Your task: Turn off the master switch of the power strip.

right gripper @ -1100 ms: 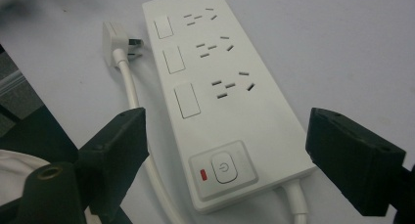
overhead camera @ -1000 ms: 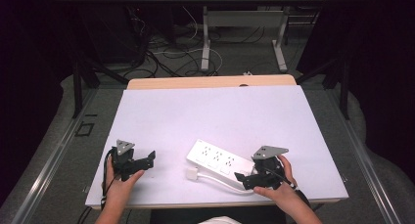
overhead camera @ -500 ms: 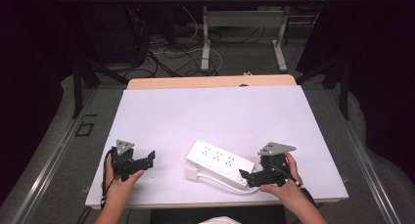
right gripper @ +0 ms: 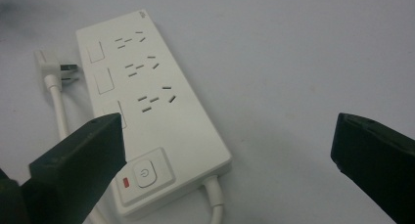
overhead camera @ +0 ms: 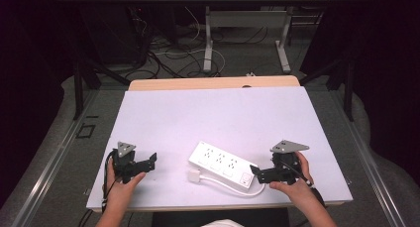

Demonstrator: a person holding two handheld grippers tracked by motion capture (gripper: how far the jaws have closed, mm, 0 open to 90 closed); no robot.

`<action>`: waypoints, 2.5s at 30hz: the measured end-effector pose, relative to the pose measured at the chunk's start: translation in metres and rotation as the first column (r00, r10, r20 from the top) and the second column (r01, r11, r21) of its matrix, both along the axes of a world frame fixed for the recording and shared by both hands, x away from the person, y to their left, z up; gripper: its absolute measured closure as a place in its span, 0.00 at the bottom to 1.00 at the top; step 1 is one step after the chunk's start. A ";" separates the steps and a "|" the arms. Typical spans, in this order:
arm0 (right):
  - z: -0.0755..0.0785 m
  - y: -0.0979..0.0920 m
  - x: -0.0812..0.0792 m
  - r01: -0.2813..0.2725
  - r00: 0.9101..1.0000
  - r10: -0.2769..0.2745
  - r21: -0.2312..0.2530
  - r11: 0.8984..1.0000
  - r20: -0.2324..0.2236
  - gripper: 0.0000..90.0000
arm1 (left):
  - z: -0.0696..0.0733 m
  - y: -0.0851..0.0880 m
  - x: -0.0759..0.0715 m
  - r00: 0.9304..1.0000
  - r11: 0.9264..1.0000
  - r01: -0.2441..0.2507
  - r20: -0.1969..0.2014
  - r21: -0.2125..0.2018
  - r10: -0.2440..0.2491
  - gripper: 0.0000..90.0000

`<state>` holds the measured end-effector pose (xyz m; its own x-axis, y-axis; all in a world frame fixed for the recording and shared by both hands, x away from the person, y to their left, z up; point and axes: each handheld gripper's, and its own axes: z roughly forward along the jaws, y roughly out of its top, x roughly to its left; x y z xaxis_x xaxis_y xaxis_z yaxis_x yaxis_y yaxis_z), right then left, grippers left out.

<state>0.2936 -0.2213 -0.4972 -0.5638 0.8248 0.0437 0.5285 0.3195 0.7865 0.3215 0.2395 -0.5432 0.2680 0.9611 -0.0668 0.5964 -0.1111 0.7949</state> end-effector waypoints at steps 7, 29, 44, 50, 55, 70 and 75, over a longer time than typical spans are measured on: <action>0.000 -0.014 0.005 0.057 0.998 -0.057 0.016 0.998 0.005 0.00 | 0.000 0.000 0.000 1.000 1.000 0.000 0.003 0.001 0.000 0.07; 0.000 -0.057 0.015 0.210 0.978 -0.210 0.018 0.978 0.017 0.00 | 0.000 0.001 0.000 1.000 1.000 0.000 0.001 0.002 0.000 0.07; -0.011 -0.077 0.023 0.288 0.957 -0.288 0.002 0.958 0.010 0.00 | 0.000 0.001 0.000 1.000 1.000 0.000 0.001 0.001 0.000 0.07; -0.018 -0.083 0.025 0.315 0.949 -0.315 0.001 0.949 -0.003 0.00 | 0.000 0.001 0.000 1.000 1.000 0.000 0.001 0.000 0.000 0.07; -0.024 -0.086 0.028 0.334 0.942 -0.334 0.005 0.942 -0.002 0.00 | 0.000 0.001 0.001 1.000 1.000 -0.002 -0.002 -0.002 0.002 0.07; -0.043 -0.096 0.034 0.359 0.932 -0.358 -0.003 0.933 0.047 0.00 | 0.000 0.003 -0.001 1.000 1.000 -0.007 0.000 -0.002 0.007 0.07; -0.048 -0.099 0.035 0.372 0.928 -0.372 -0.008 0.928 0.034 0.00 | 0.000 0.003 -0.001 1.000 1.000 -0.009 0.003 -0.006 0.009 0.07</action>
<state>0.3287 -0.3204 -0.5451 -0.2173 0.9759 0.0179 0.5871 0.1161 0.8011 0.3206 0.2426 -0.5428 0.2600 0.9629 -0.0718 0.5948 -0.1011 0.7975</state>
